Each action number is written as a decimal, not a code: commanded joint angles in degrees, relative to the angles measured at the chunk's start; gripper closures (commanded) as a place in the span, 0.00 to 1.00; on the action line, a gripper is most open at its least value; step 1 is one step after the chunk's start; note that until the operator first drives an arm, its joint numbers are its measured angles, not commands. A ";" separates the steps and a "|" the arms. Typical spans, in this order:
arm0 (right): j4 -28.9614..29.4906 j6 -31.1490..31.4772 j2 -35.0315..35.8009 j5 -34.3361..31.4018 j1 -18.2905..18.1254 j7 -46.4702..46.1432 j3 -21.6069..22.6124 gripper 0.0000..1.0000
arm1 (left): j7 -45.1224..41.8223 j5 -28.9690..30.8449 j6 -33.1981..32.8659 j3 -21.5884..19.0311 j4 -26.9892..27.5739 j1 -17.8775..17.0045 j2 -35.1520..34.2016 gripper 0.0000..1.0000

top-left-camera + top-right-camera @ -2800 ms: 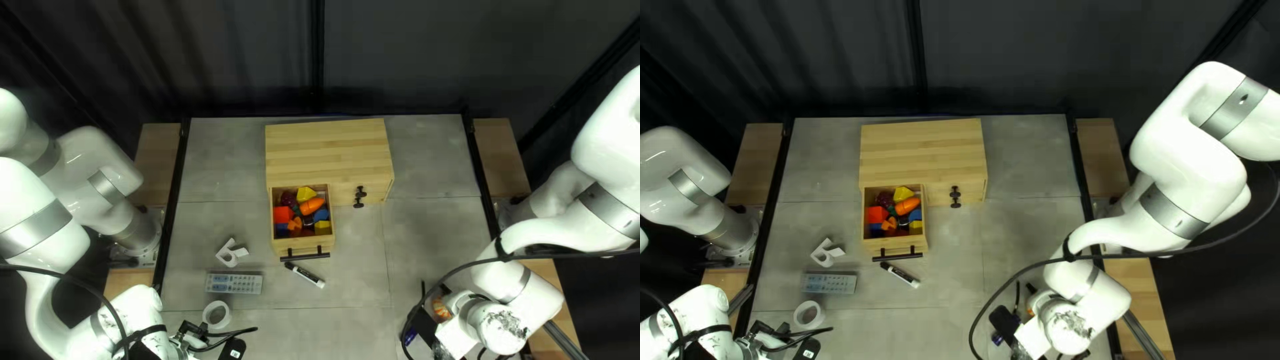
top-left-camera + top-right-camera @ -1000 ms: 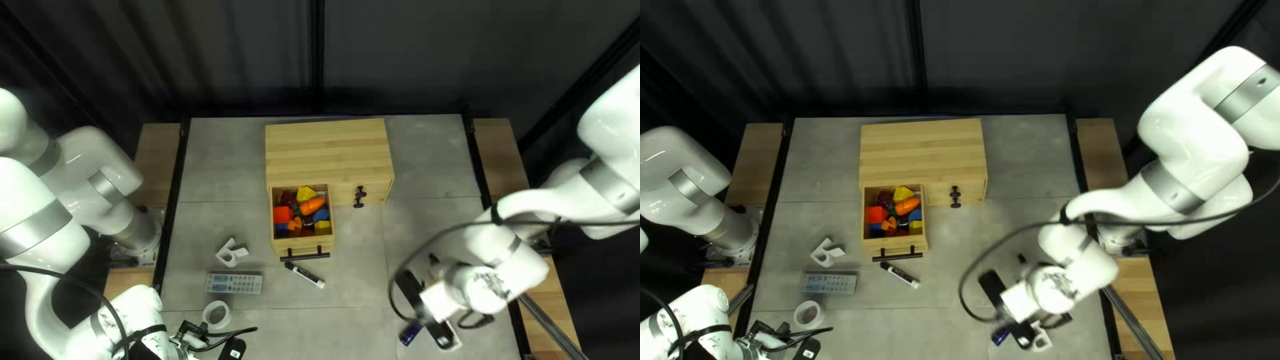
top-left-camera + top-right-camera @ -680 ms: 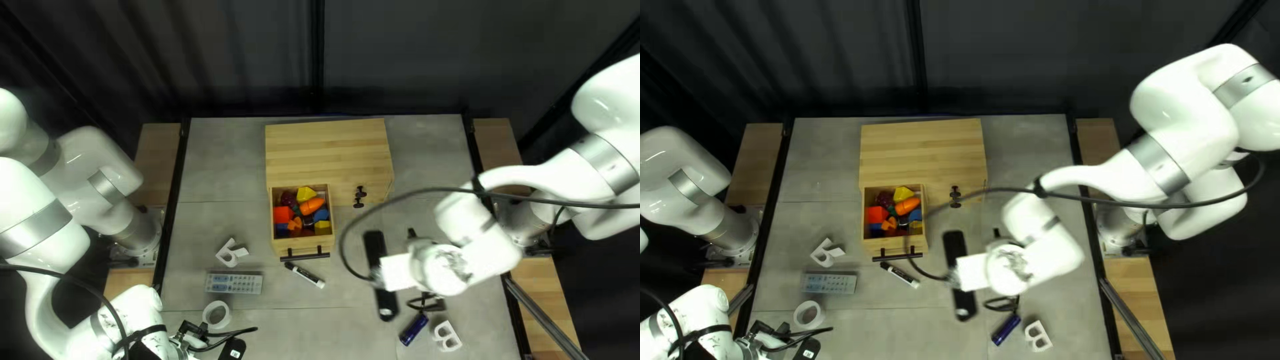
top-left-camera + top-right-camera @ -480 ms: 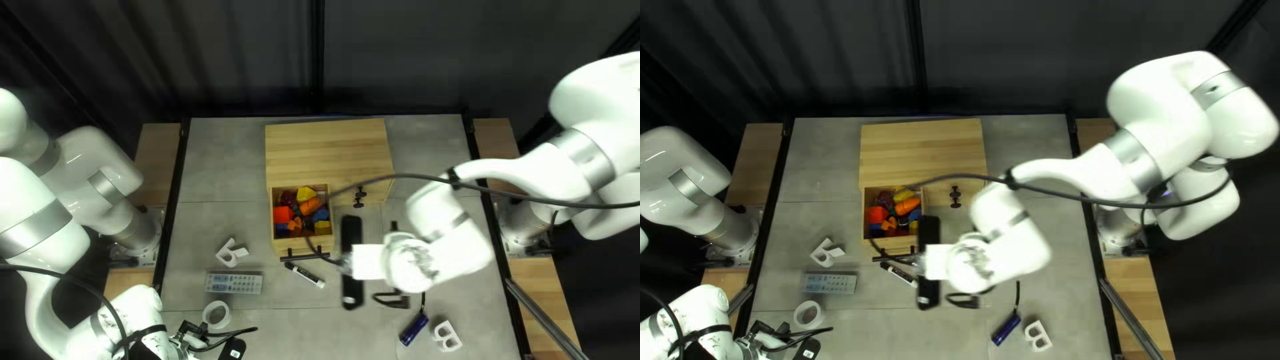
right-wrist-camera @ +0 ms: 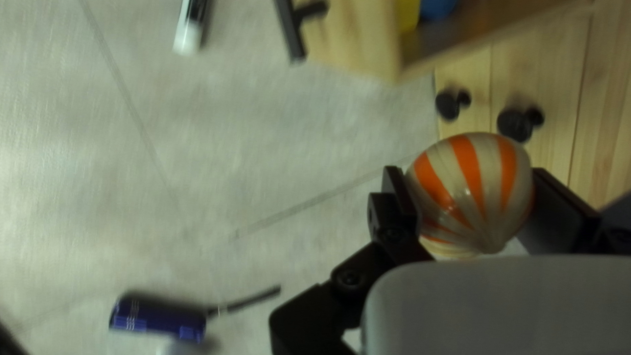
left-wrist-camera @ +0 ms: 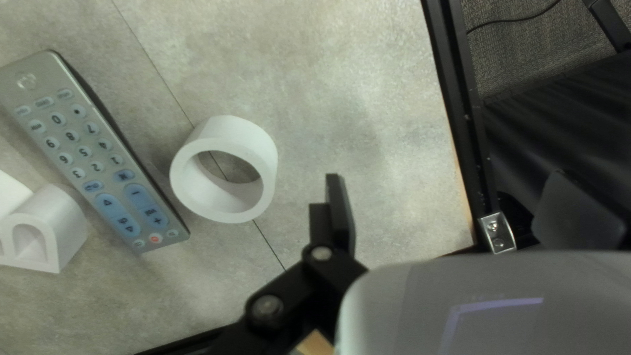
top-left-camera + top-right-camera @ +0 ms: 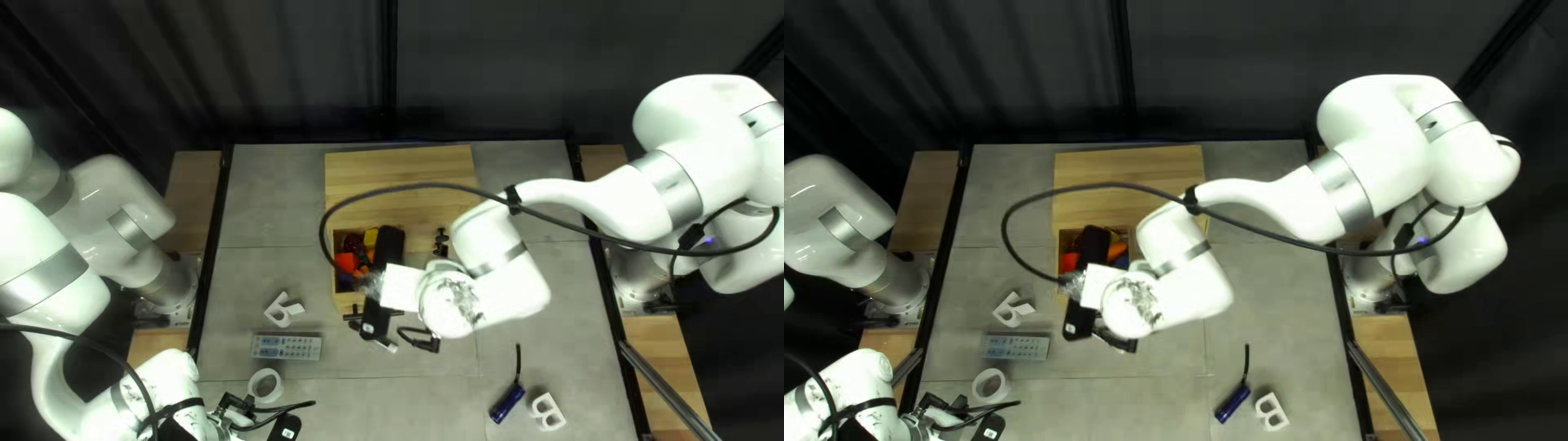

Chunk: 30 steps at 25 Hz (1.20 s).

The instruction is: Open drawers and place objects into drawer and close

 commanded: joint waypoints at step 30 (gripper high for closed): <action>3.44 11.47 -1.27 7.34 2.76 14.47 0.62 0.00 | 0.00 0.00 0.00 0.00 0.00 0.00 0.00 0.00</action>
